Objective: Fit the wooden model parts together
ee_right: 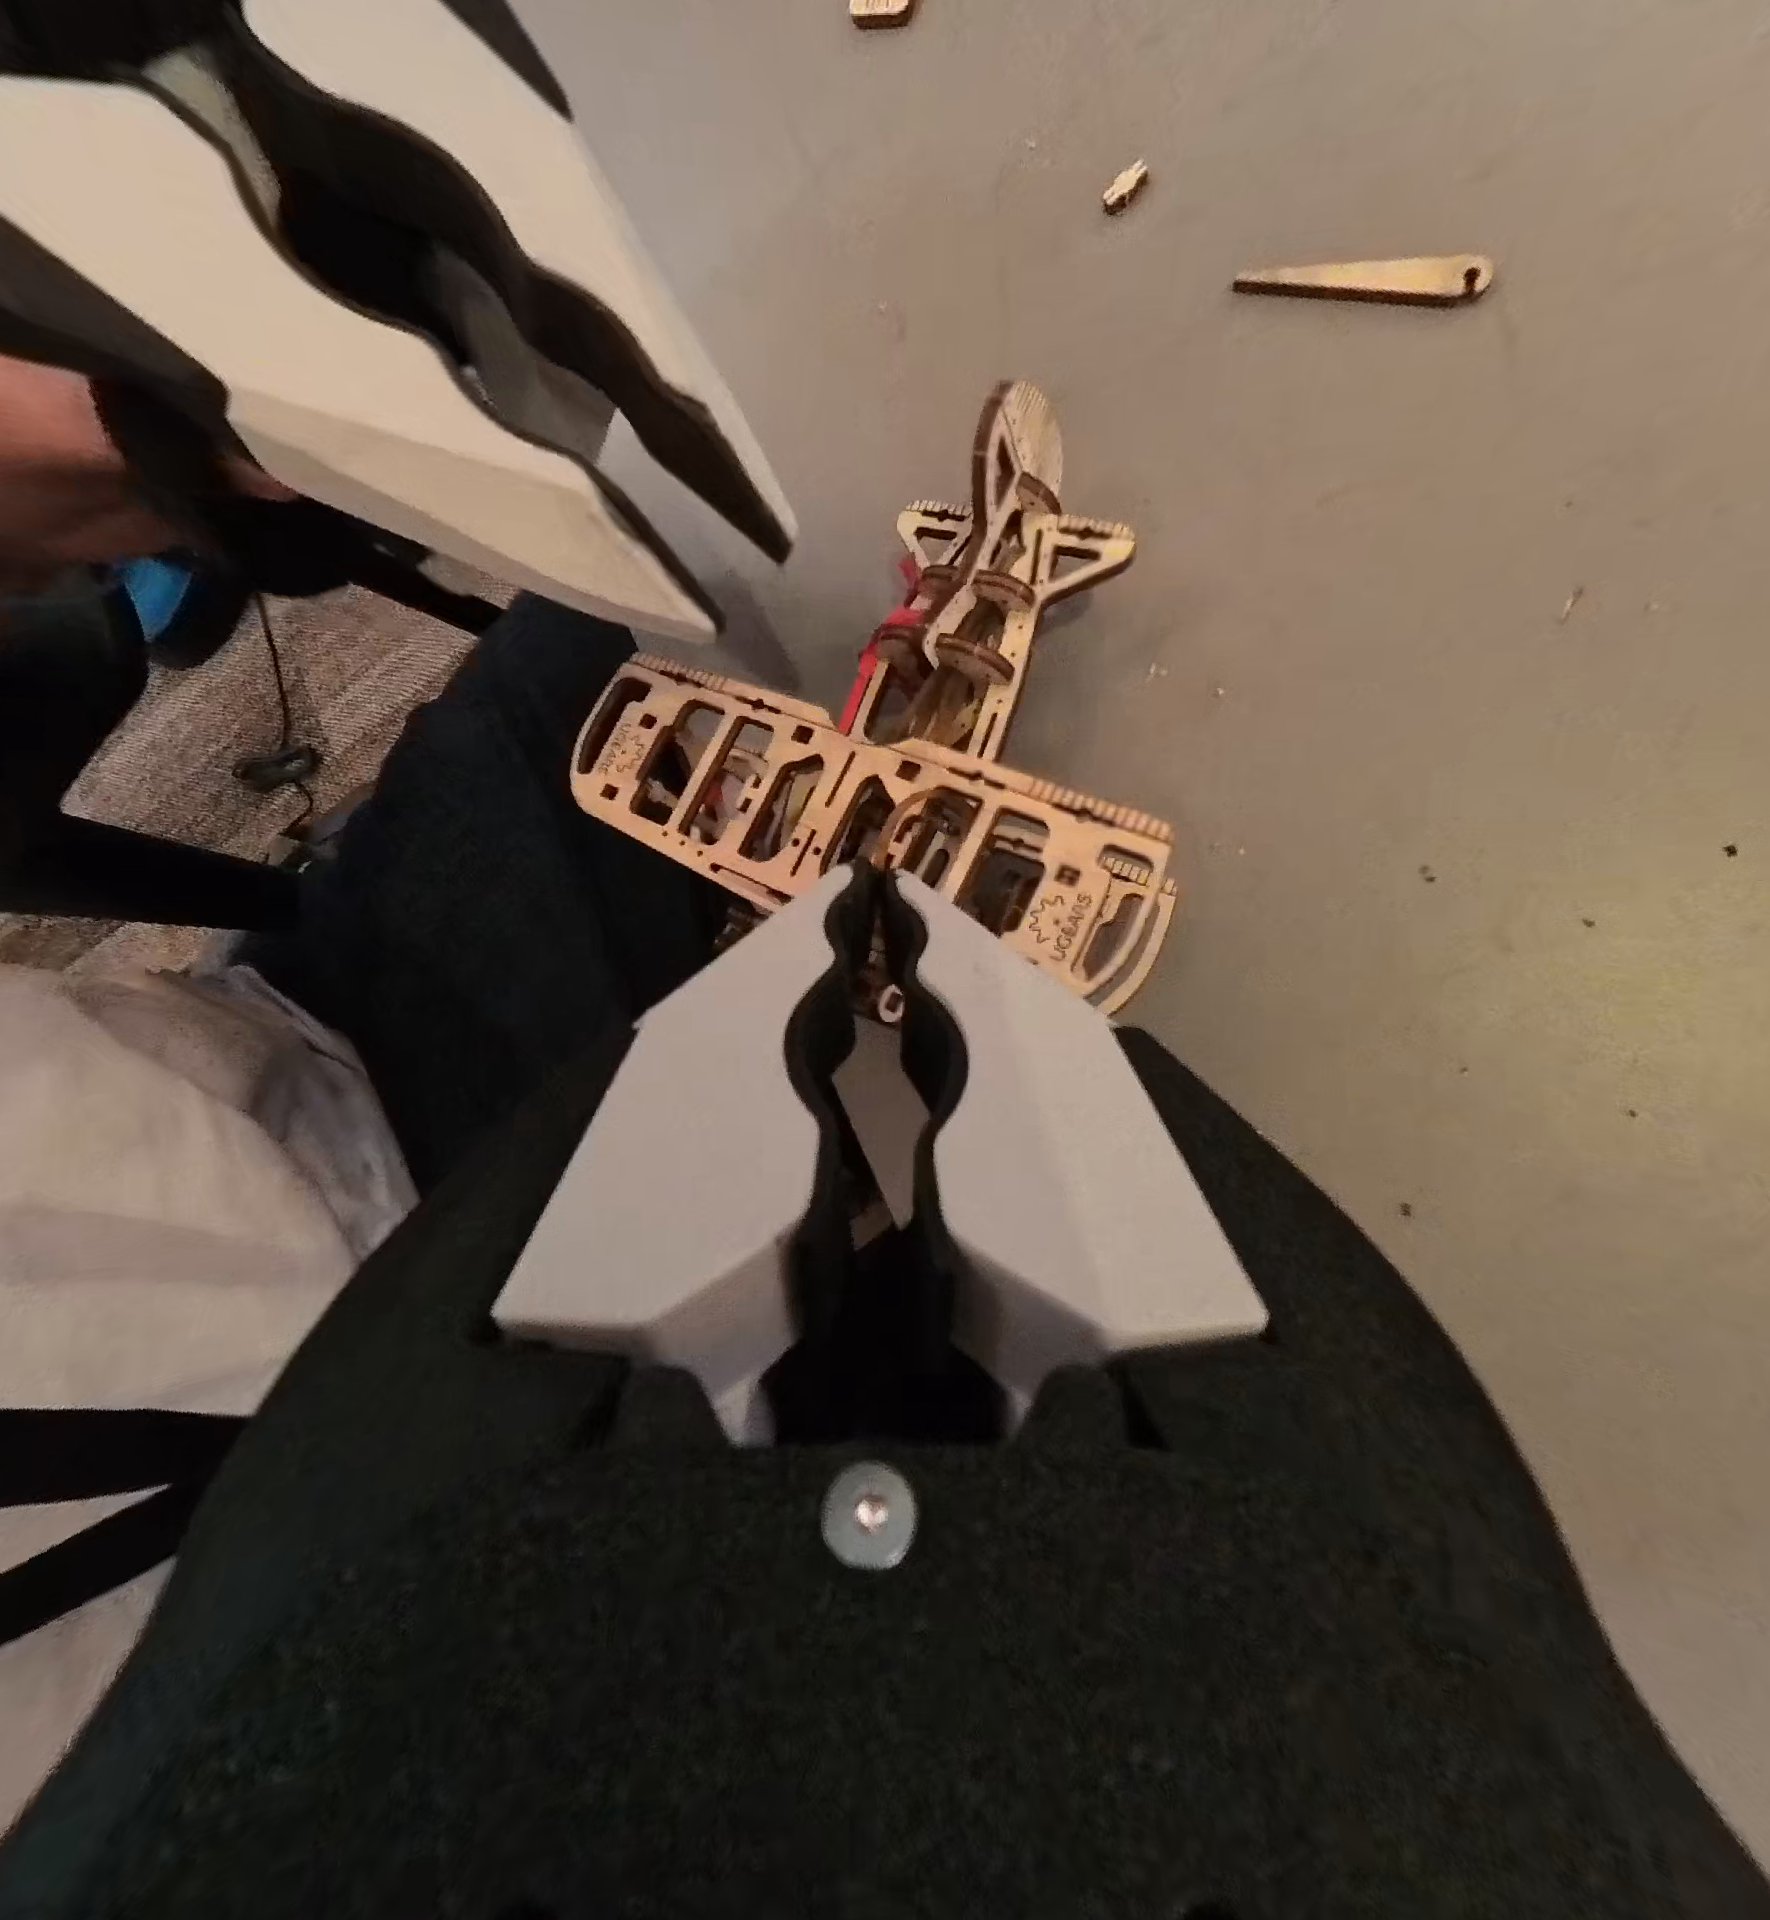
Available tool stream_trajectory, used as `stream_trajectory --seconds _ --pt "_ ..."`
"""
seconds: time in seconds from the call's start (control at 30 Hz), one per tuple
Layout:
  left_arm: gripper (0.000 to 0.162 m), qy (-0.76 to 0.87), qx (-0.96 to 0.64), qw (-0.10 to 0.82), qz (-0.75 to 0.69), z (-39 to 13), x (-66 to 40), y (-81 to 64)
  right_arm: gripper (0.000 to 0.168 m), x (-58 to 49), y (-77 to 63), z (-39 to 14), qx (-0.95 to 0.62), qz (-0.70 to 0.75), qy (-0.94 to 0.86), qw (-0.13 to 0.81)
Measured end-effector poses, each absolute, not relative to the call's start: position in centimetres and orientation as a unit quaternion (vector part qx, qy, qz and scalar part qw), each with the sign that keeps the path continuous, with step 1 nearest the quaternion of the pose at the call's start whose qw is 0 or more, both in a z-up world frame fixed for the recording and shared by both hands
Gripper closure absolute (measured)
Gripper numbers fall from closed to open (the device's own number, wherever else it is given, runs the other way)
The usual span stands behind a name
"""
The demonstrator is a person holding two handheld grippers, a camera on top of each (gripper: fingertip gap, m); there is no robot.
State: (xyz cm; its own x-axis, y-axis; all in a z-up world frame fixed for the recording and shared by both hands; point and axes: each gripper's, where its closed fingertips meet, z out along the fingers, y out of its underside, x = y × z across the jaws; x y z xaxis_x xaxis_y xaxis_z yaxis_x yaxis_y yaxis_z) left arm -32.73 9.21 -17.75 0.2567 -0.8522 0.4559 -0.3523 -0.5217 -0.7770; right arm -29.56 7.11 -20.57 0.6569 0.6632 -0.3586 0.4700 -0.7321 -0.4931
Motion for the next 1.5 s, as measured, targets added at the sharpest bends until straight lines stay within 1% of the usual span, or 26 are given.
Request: stream_trajectory --seconds 0.07,0.23,0.37,0.67,0.83,1.2,1.3,1.5 --pt "0.162 0.433 -0.733 0.263 -0.454 -18.0 -31.8 8.9 0.168 -29.5 6.8 -20.5 -0.889 0.264 -0.328 0.179" --pt "0.162 0.497 -0.707 0.240 -0.442 -18.4 -29.1 8.0 0.168 -29.4 6.6 -20.4 -0.884 0.265 -0.344 0.176" --pt "0.162 0.527 -0.713 0.225 -0.404 -20.0 -28.1 7.9 0.168 -29.3 6.9 -20.0 -0.879 0.267 -0.351 0.183" --pt "0.162 0.526 -0.726 0.225 -0.380 -20.8 -28.3 8.5 0.168 -29.2 6.4 -20.4 -0.876 0.277 -0.358 0.170" --pt "0.162 0.531 -0.722 0.245 -0.370 -19.9 -28.5 8.9 0.168 -29.3 6.1 -20.3 -0.876 0.268 -0.368 0.156" --pt "0.162 0.537 -0.723 0.227 -0.372 -20.9 -28.0 8.5 0.168 -28.7 6.4 -20.1 -0.883 0.250 -0.360 0.169" --pt "0.162 0.532 -0.725 0.253 -0.357 -20.5 -28.2 9.3 0.168 -28.4 6.5 -20.1 -0.887 0.249 -0.349 0.172" --pt "0.162 0.538 -0.713 0.245 -0.377 -20.0 -28.2 8.6 0.168 -28.1 6.5 -20.4 -0.892 0.244 -0.343 0.167"
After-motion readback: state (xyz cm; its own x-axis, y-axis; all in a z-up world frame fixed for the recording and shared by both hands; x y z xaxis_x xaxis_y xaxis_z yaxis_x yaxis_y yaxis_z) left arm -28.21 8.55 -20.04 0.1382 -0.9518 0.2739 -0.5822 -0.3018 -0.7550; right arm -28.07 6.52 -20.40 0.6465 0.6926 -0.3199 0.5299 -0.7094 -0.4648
